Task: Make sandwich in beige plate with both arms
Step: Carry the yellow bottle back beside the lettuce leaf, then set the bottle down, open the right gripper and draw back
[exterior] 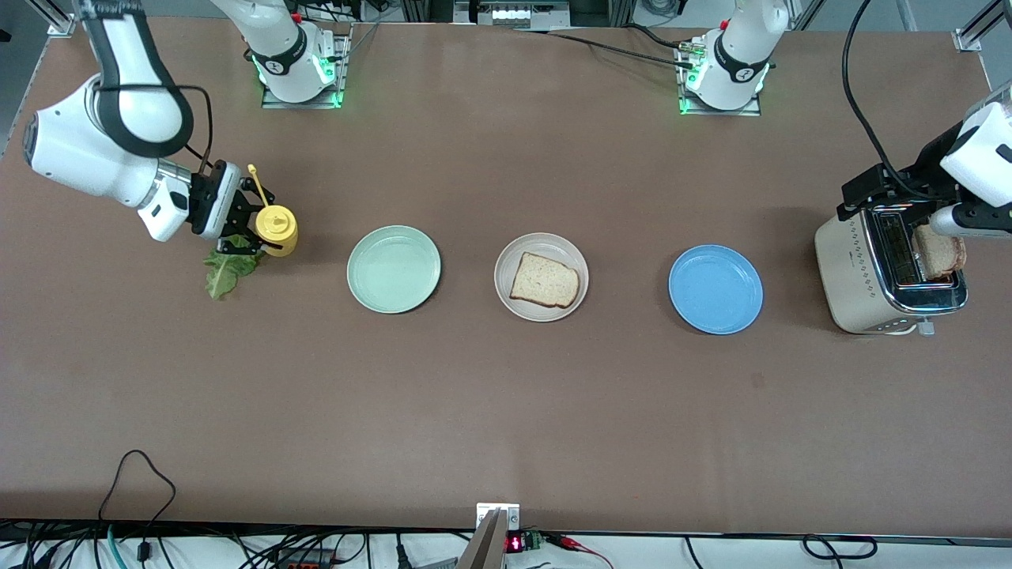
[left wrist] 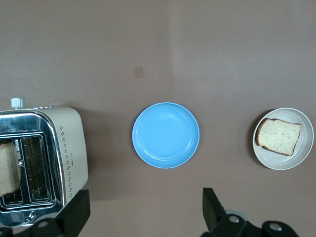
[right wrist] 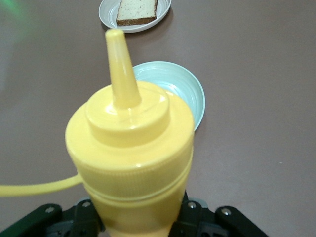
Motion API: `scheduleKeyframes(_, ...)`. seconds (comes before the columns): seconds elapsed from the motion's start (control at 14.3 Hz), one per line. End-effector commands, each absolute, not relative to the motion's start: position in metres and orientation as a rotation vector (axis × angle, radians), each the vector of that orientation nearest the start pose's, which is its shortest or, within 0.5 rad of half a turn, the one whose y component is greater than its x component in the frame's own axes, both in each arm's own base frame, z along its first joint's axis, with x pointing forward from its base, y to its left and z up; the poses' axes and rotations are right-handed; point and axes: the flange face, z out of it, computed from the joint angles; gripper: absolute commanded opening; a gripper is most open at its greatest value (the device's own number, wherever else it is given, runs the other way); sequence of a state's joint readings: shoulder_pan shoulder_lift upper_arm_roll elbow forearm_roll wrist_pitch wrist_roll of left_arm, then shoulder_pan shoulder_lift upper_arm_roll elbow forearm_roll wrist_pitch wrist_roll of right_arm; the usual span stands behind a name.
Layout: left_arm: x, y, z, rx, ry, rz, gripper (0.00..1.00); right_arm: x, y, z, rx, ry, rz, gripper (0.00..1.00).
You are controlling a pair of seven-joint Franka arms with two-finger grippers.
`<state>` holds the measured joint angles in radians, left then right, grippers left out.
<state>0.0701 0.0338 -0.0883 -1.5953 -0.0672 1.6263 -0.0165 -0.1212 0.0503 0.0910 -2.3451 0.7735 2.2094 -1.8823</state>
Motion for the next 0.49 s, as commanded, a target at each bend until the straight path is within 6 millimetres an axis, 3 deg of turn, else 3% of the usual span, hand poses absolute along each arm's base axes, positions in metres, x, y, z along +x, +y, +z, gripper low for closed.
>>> scheduleKeyframes(0.0,0.57,-0.012,0.602,-3.193,0.003,-0.007,1.0,0.494,-0.003,0.273,-1.965,-1.566,-0.609,0.08)
scheduleKeyframes(0.21,0.57,-0.011,0.602,-3.192,0.001,-0.004,1.0,0.49,-0.012,0.236,-1.884,-1.551,-0.718,0.08)
scheduleKeyframes(0.42,0.57,-0.012,0.602,-3.193,0.003,-0.007,1.0,0.487,-0.018,0.214,-1.852,-1.536,-0.759,0.08)
